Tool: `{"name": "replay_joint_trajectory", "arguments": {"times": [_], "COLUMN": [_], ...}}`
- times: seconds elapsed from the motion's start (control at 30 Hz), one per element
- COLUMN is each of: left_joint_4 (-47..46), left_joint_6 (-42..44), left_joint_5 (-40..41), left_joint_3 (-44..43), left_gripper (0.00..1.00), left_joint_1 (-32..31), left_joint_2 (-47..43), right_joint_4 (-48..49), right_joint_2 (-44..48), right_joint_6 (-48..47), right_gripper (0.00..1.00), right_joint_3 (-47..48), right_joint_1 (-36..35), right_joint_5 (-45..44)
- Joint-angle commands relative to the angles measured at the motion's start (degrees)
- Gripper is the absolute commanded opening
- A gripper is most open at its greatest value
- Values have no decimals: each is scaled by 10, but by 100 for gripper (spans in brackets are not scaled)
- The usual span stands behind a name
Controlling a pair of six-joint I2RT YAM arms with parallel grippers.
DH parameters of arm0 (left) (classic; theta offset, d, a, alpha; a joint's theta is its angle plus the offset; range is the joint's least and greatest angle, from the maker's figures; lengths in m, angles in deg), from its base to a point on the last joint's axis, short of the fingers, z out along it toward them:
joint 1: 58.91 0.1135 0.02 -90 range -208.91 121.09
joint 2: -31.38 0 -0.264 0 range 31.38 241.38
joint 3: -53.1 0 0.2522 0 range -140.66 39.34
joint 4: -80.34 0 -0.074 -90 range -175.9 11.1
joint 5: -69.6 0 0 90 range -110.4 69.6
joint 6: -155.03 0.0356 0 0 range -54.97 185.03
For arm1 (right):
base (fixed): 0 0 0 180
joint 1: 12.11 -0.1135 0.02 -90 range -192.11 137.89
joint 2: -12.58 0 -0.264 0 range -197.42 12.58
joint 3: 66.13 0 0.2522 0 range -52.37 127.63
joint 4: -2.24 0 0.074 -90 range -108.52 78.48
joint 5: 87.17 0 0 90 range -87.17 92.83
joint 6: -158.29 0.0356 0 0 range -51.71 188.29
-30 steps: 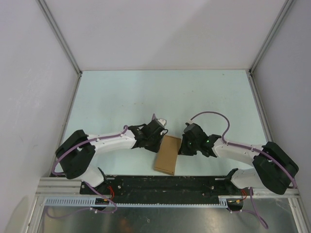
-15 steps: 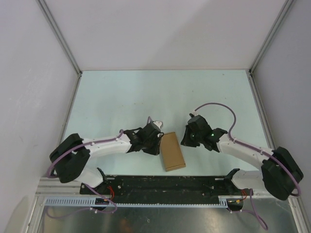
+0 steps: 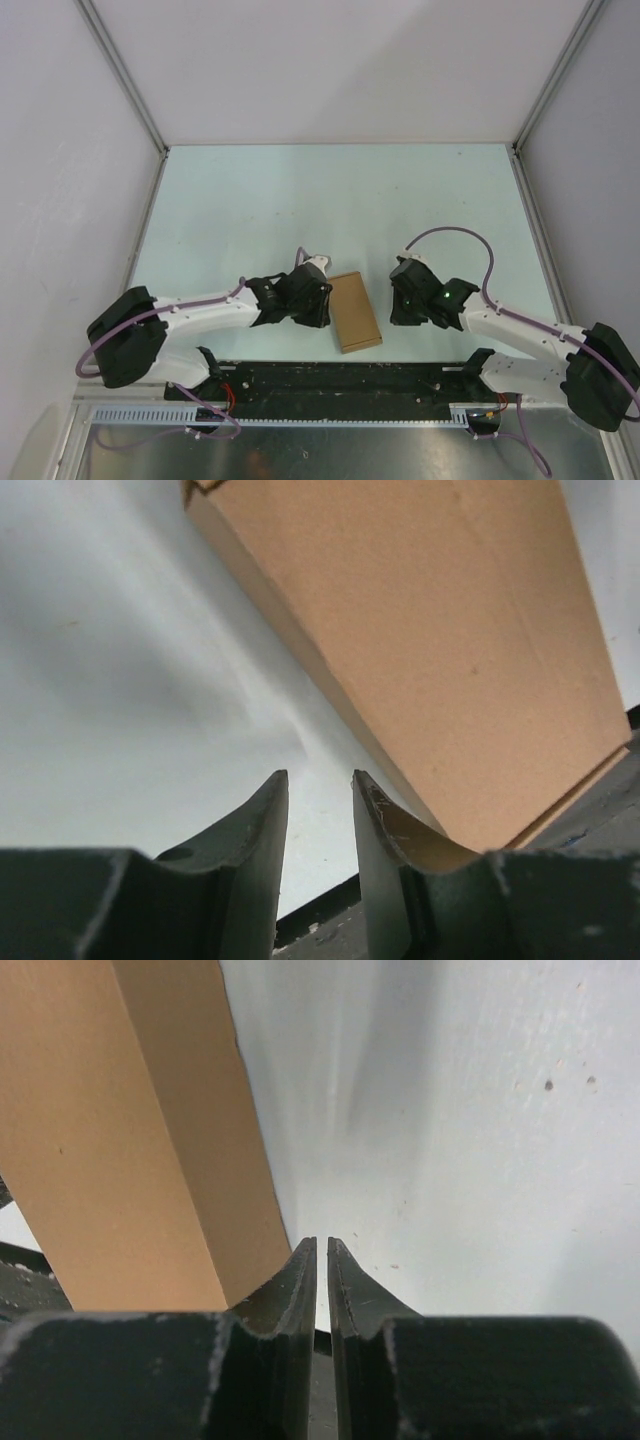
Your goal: Fold the paper box
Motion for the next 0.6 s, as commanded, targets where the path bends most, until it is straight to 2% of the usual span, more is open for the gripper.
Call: {"name": "replay_joint_trajectory", "arguments": {"times": [0.0,0.17,0.57], "left_joint_4": [-18,-22,-25], "left_joint_6": [-54,-88,-133], "left_joint_5": [18,25,39], "left_joint_3": [13,15,-2], "left_gripper": [37,36,36], "left_joint_1": [-26,-59,-121], "left_joint_2": [-34,-38,22], "right_joint_4": [-14,-6,14], "right_joint_2": [29,29,-16], "right_joint_6": [6,22,75], "right_gripper": [13,12,10], "right_joint_3": [-14,-18,-18], "right_joint_1": [-19,-40,-103], "right_joint_5": [13,35,26]}}
